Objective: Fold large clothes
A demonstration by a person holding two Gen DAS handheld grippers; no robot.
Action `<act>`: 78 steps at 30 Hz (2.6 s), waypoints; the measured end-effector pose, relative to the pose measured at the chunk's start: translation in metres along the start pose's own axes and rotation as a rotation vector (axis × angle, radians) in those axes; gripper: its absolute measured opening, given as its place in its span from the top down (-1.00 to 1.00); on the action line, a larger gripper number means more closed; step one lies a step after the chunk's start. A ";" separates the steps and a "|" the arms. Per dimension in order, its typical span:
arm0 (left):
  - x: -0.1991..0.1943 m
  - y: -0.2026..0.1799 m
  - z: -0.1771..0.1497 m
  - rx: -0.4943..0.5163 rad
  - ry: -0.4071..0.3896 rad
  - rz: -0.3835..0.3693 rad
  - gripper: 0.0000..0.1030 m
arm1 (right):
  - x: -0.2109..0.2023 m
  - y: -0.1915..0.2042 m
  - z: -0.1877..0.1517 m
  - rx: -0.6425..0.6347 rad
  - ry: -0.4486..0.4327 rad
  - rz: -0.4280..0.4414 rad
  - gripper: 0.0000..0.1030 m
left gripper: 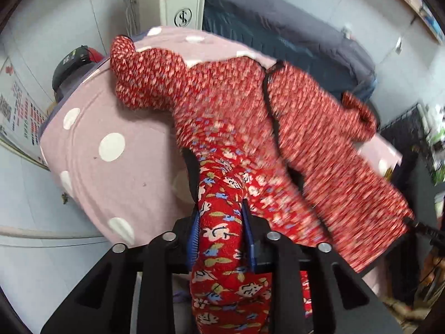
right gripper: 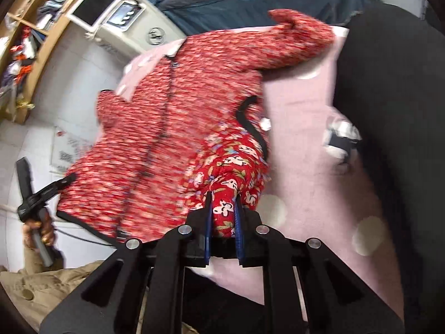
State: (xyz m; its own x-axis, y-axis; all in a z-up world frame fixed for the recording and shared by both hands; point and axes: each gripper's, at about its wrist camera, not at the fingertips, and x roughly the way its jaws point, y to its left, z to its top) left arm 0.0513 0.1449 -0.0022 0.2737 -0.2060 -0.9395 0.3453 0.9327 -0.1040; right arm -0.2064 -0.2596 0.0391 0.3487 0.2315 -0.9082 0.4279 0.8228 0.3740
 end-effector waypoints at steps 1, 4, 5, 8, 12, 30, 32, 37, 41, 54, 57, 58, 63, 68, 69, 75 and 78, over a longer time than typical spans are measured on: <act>0.016 -0.002 -0.007 0.056 0.060 0.057 0.13 | 0.016 -0.007 -0.004 -0.001 0.063 -0.107 0.18; 0.059 -0.004 -0.036 0.115 0.183 0.161 -0.08 | 0.038 -0.012 -0.018 -0.015 0.140 -0.312 -0.30; 0.073 -0.002 -0.047 0.095 0.235 0.151 -0.13 | 0.041 -0.010 -0.022 -0.016 0.140 -0.299 -0.30; 0.084 0.006 -0.056 0.005 0.266 0.165 -0.18 | 0.052 -0.004 -0.023 0.017 0.150 -0.236 -0.30; 0.067 -0.001 -0.037 -0.029 0.165 0.117 -0.57 | 0.070 0.017 -0.016 -0.044 0.137 -0.224 -0.32; 0.215 -0.118 -0.062 0.409 0.269 0.223 -0.90 | 0.238 0.082 -0.022 -0.433 0.343 -0.381 -0.72; 0.218 -0.116 -0.060 0.390 0.276 0.208 -0.90 | 0.240 0.083 -0.019 -0.429 0.365 -0.390 -0.73; 0.224 -0.115 -0.050 0.365 0.321 0.210 -0.90 | 0.253 0.088 -0.007 -0.423 0.437 -0.409 -0.77; 0.221 -0.118 -0.033 0.342 0.332 0.202 -0.87 | 0.264 0.093 0.000 -0.396 0.439 -0.406 -0.83; 0.172 -0.102 0.020 0.236 0.192 0.137 -0.87 | 0.259 0.096 0.043 -0.296 0.496 -0.366 -0.89; 0.161 -0.097 0.030 0.232 0.173 0.127 -0.87 | 0.242 0.099 0.081 -0.255 0.416 -0.309 -0.89; 0.158 -0.096 0.035 0.225 0.170 0.121 -0.87 | 0.234 0.096 0.097 -0.241 0.386 -0.310 -0.89; 0.153 -0.083 0.052 0.148 0.190 0.103 -0.87 | 0.195 0.059 0.200 -0.002 0.206 -0.280 -0.89; 0.144 -0.071 0.074 0.139 0.178 0.111 -0.87 | 0.178 0.018 0.285 0.132 0.051 -0.325 -0.89; 0.142 -0.071 0.075 0.144 0.178 0.115 -0.87 | 0.177 0.008 0.300 0.158 0.026 -0.335 -0.89; 0.144 -0.065 0.047 0.130 0.214 0.132 -0.87 | 0.187 -0.035 0.322 0.287 -0.068 -0.346 -0.89; 0.150 -0.060 0.047 0.127 0.239 0.136 -0.87 | 0.202 -0.036 0.338 0.228 -0.085 -0.411 -0.89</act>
State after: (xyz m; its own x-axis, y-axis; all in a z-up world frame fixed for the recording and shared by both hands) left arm 0.1142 0.0439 -0.1217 0.1108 0.0074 -0.9938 0.4337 0.8994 0.0551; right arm 0.1306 -0.4183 -0.0945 0.1754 -0.1406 -0.9744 0.7135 0.7001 0.0274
